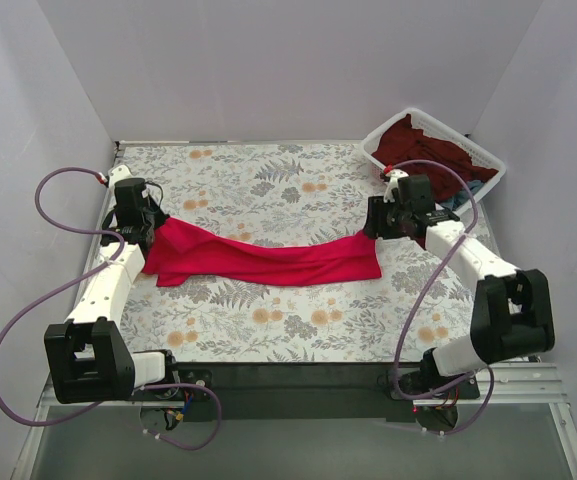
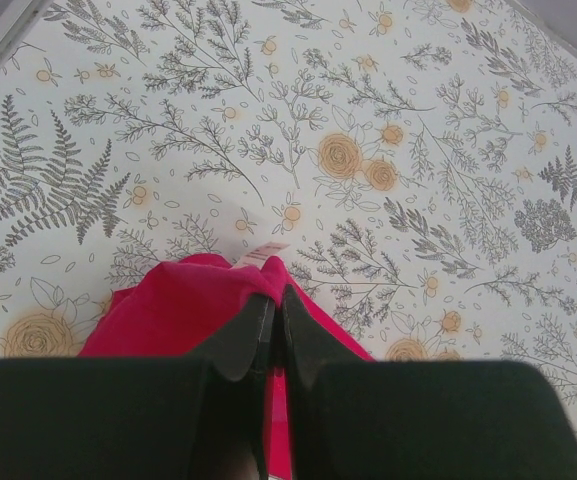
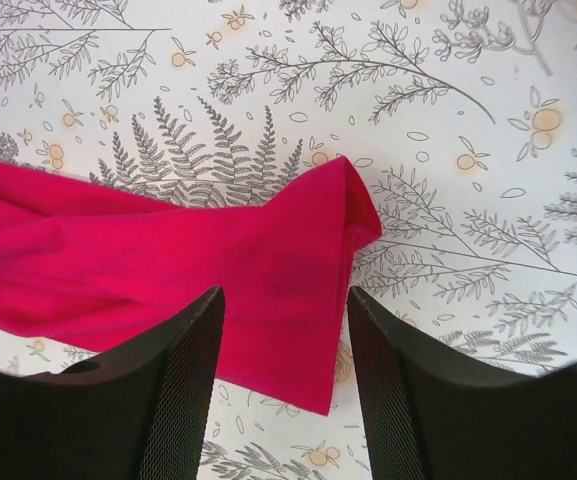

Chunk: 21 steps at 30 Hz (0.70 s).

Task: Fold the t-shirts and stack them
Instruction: Flatten the tshirt out

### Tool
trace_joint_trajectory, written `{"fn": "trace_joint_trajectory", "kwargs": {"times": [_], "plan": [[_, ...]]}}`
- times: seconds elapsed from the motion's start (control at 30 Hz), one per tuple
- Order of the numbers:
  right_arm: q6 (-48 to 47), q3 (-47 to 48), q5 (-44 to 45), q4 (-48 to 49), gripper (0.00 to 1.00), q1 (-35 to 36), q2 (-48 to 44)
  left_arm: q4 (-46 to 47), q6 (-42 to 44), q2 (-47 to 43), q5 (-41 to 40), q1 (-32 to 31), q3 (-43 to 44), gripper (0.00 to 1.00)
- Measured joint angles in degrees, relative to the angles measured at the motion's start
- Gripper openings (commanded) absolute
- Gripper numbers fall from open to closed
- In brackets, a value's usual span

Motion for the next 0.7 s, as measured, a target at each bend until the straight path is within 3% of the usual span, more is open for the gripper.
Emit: {"fn": "trace_joint_trajectory", "kwargs": {"times": [0.13, 0.33, 0.7], "plan": [[-2.8, -2.6, 8.5, -1.0, 0.60, 7.2, -5.8, 0.0, 0.0, 0.0, 0.3, 0.1, 0.0, 0.00], [-6.0, -5.3, 23.4, -3.3, 0.59, 19.0, -2.8, 0.0, 0.0, 0.0, 0.3, 0.3, 0.0, 0.00], [-4.4, -6.7, 29.5, -3.4, 0.59, 20.3, -1.0, 0.0, 0.0, -0.2, 0.3, 0.4, 0.0, 0.00]]}}
